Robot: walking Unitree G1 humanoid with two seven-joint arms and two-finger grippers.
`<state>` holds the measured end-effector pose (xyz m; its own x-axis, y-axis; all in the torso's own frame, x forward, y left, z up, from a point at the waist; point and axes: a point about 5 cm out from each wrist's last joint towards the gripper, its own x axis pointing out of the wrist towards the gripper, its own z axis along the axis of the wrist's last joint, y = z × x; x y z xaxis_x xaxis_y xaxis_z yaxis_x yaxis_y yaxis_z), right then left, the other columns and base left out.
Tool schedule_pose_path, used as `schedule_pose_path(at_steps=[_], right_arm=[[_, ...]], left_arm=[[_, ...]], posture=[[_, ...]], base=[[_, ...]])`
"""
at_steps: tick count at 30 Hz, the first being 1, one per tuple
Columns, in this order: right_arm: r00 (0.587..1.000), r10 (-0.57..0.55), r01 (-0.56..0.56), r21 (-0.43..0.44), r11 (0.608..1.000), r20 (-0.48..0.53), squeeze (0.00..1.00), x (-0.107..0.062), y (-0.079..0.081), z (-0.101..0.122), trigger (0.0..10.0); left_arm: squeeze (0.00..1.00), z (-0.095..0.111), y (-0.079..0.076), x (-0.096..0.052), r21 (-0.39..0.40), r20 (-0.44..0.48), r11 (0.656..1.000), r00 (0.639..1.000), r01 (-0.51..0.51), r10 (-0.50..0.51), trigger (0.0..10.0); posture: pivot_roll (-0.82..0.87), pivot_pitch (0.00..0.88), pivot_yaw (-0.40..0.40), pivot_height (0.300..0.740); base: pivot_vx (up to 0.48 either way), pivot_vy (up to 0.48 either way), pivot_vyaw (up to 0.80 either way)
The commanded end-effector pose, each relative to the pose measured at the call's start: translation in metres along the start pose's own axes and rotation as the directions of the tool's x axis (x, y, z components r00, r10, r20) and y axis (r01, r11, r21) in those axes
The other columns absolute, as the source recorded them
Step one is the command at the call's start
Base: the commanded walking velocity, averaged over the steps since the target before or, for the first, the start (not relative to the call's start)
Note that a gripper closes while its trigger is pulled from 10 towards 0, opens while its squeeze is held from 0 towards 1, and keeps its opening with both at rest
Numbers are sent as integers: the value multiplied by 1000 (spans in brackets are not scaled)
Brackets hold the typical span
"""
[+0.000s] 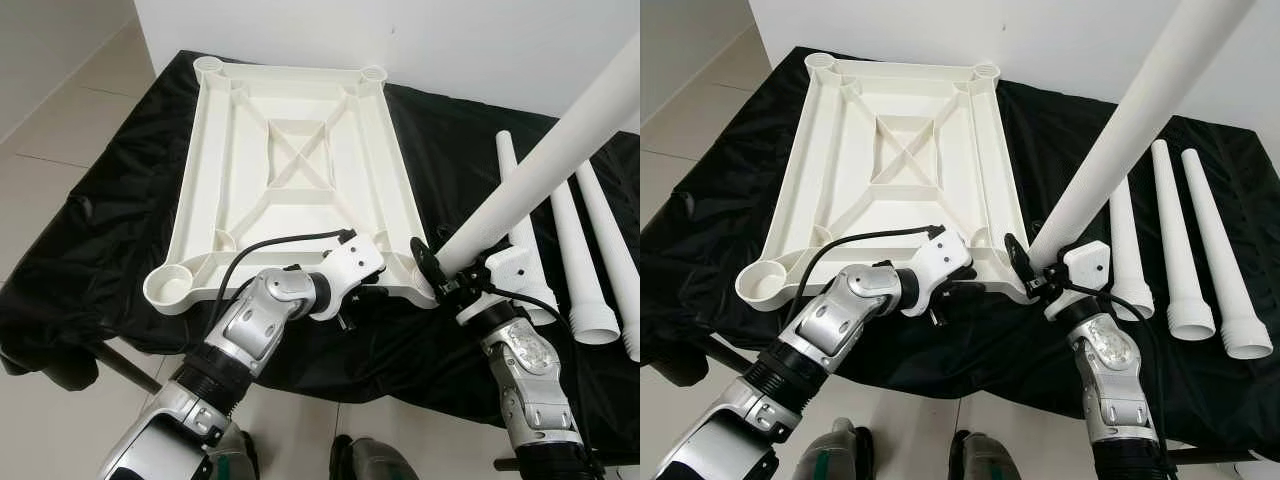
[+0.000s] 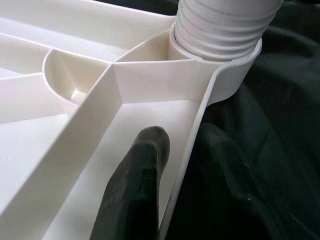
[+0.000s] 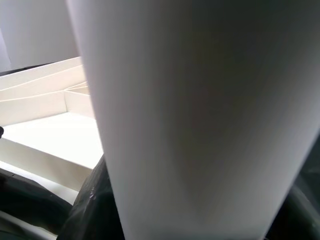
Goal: Building children table
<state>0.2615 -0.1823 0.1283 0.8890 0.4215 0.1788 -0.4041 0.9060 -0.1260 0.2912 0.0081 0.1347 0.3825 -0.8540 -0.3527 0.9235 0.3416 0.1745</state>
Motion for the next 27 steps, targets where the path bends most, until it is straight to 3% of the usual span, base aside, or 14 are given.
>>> schedule_pose_path(at_steps=[1,12,27], right_arm=[[981,11,12,119,993,-195,0,-14,8,-37,10000],[967,-14,49,133,990,-253,0,7,-4,-33,10000],[959,-45,83,125,989,-278,0,9,-9,-37,10000]], left_arm=[[0,19,11,-5,50,55,997,996,-66,63,10000],[0,20,11,-5,51,55,996,996,-68,65,10000],[0,19,9,-6,47,55,997,996,-69,66,10000]], posture=[[-45,83,-27,740],[-40,84,-28,740],[-35,84,-31,740]], base=[[0,0,0],[0,0,0],[0,0,0]])
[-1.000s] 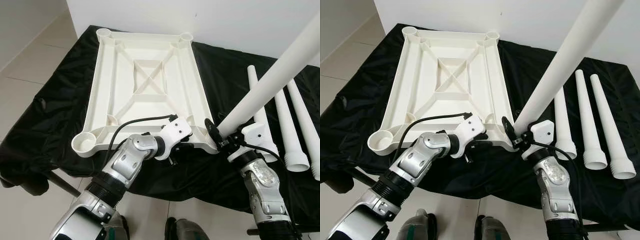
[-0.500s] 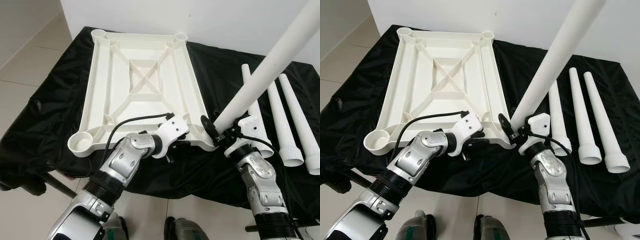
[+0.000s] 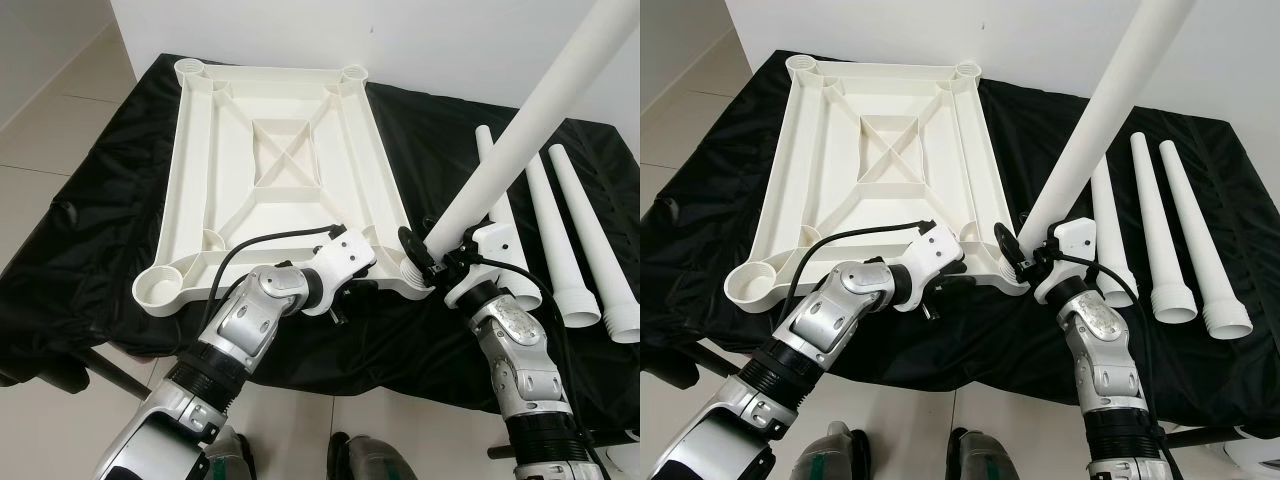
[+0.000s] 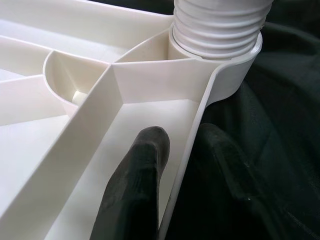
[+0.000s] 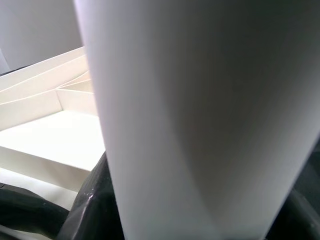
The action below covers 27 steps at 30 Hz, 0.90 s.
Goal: Building children table
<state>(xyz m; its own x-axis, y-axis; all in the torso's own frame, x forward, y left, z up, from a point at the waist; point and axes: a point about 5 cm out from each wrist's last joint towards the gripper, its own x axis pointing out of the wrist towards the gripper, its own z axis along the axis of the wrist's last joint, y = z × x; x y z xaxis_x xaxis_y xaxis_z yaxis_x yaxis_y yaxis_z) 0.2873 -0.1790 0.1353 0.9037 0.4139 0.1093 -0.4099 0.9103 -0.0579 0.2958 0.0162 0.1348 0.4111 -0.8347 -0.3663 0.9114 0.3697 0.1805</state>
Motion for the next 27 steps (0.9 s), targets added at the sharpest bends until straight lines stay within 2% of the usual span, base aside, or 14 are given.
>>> schedule_pose_path(at_steps=[1,15,27], right_arm=[[977,-56,70,60,996,-206,0,-14,-3,-39,10000],[966,-210,217,35,975,-153,0,-17,3,-34,10000],[930,-360,364,53,930,-77,0,-5,16,-17,10000]], left_arm=[[0,22,2,-1,51,76,998,996,-39,35,10000],[0,22,2,-3,49,74,998,997,-42,38,10000],[0,23,1,-3,49,77,998,996,-38,34,10000]], posture=[[-35,84,-31,740],[-32,93,-32,740],[-30,95,-32,740]], base=[[0,0,0],[0,0,0],[0,0,0]])
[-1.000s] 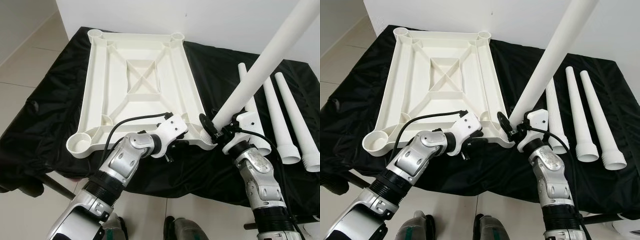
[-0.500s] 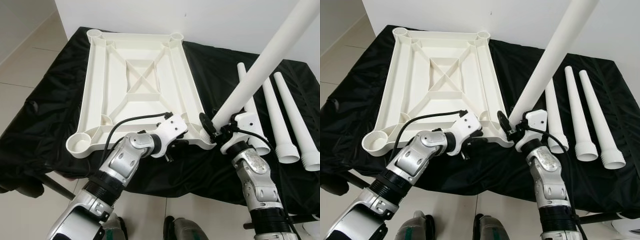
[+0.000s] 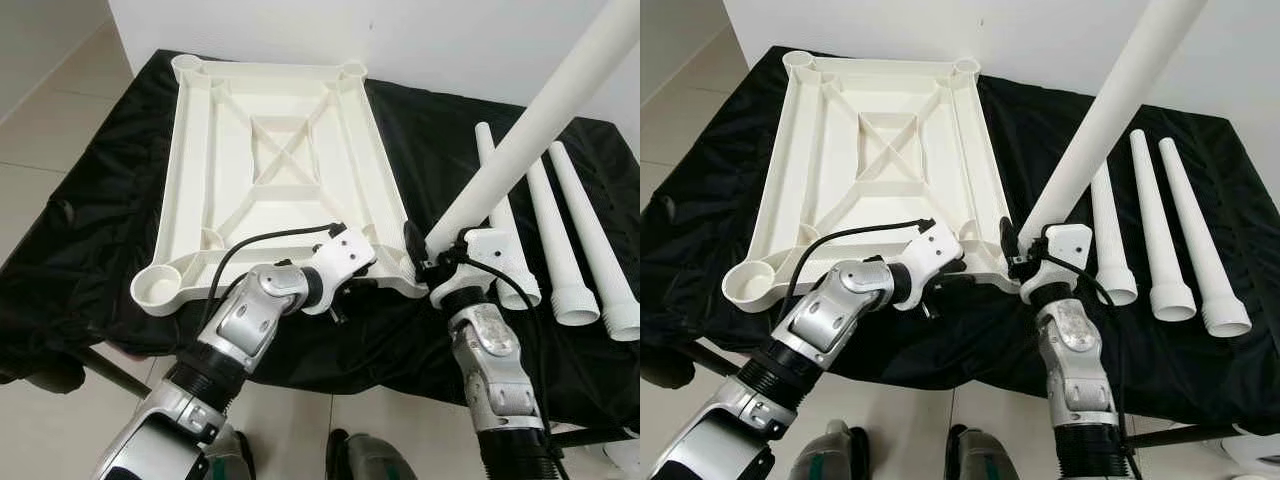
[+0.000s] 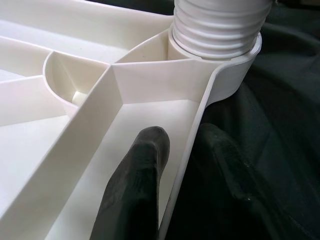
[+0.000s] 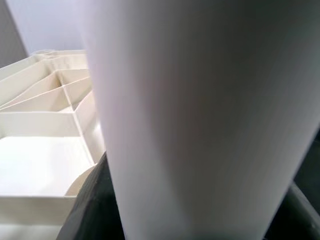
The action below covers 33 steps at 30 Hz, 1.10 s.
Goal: Building children table
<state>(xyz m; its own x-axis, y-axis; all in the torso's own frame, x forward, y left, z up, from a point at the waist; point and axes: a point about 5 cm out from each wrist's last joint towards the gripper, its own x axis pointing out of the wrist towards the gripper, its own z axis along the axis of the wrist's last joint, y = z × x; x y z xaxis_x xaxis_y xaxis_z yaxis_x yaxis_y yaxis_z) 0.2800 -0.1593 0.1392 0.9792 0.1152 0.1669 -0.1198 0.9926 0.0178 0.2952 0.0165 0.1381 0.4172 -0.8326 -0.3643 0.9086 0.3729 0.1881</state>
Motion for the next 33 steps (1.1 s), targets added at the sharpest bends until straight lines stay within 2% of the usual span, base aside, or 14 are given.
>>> schedule_pose_path(at_steps=[1,11,14,20,33], right_arm=[[990,-80,82,13,997,-117,0,-5,-6,-21,10000],[978,-176,180,24,983,-109,0,2,4,-17,10000],[959,-255,261,32,965,-123,0,6,7,-17,10000],[926,-341,348,12,937,-163,0,12,9,-22,10000],[927,-324,336,34,941,-188,0,29,29,-30,10000]], left_arm=[[0,20,1,-1,43,75,999,997,-31,28,10000],[0,22,-1,-1,42,80,999,996,-29,25,10000],[0,23,-2,-1,40,84,999,996,-29,25,10000],[0,24,-2,-1,41,86,999,996,-29,25,10000],[0,25,-3,0,34,90,999,996,-33,30,10000]], posture=[[-31,96,-31,740],[-29,97,-35,740],[-26,97,-35,740],[-25,97,-33,740],[-22,90,-39,740]], base=[[0,0,0],[0,0,0],[0,0,0],[0,0,0],[0,0,0]])
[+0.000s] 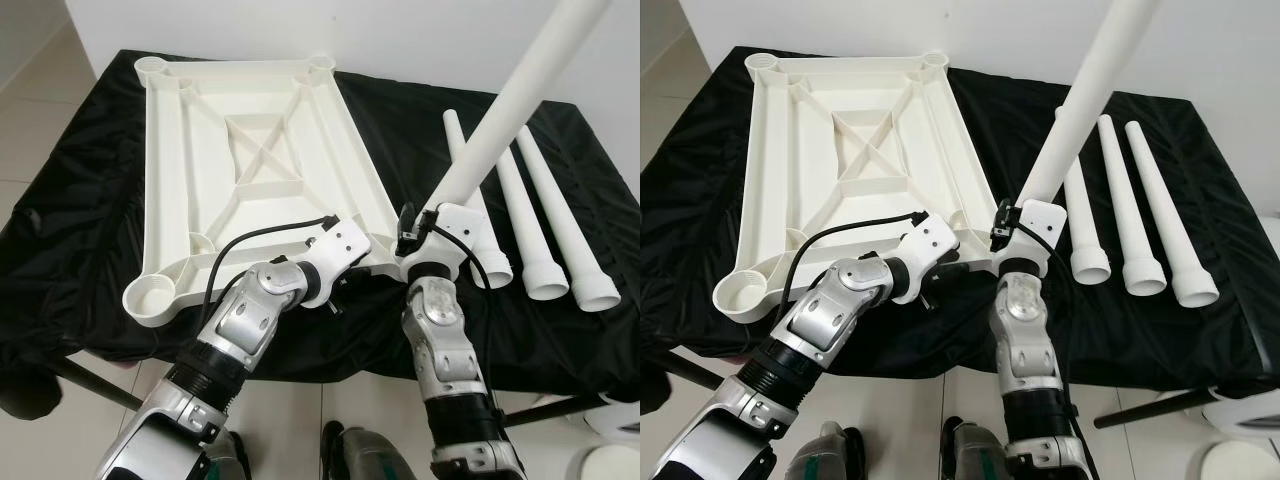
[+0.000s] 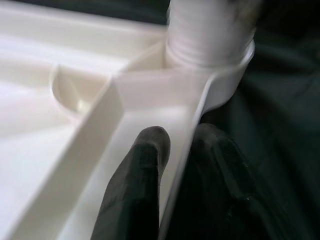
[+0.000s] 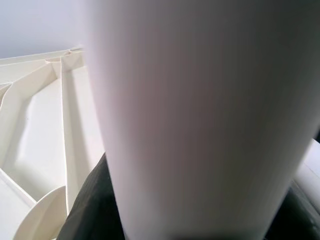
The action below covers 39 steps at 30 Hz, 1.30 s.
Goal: Building children table
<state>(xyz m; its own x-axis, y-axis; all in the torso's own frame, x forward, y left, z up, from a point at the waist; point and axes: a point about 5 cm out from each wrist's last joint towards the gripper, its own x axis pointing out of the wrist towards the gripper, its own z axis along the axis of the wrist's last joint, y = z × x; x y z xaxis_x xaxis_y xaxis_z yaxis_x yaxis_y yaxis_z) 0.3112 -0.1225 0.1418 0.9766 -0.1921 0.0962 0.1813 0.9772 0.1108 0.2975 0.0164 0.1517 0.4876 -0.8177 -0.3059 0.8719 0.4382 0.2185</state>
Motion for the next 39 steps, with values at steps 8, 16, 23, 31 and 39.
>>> schedule_pose_path(at_steps=[8,16,23,31,39], right_arm=[[992,18,-17,7,1000,-122,525,-6,-7,-26,10000],[993,53,-51,19,998,-101,1000,-7,-17,-25,10000],[996,71,-71,-3,997,-55,969,-4,-22,-18,10000],[991,127,-127,9,992,-33,0,-3,-22,-13,10000],[989,146,-145,13,989,-7,0,-2,-20,-8,10000]], left_arm=[[0,12,-7,3,30,45,999,998,40,-42,10000],[0,11,-9,4,29,46,999,998,43,-44,10000],[0,11,-10,4,33,45,998,998,50,-51,10000],[0,7,-13,5,31,18,997,997,73,-74,10000],[1000,0,-11,7,9,-42,998,997,60,-60,10000]], posture=[[-17,79,-50,740],[-26,68,-51,740],[-31,62,-49,740],[-34,59,-46,740],[-35,61,-46,740]], base=[[0,0,0],[0,0,0],[0,0,0],[0,0,0],[0,0,0]])
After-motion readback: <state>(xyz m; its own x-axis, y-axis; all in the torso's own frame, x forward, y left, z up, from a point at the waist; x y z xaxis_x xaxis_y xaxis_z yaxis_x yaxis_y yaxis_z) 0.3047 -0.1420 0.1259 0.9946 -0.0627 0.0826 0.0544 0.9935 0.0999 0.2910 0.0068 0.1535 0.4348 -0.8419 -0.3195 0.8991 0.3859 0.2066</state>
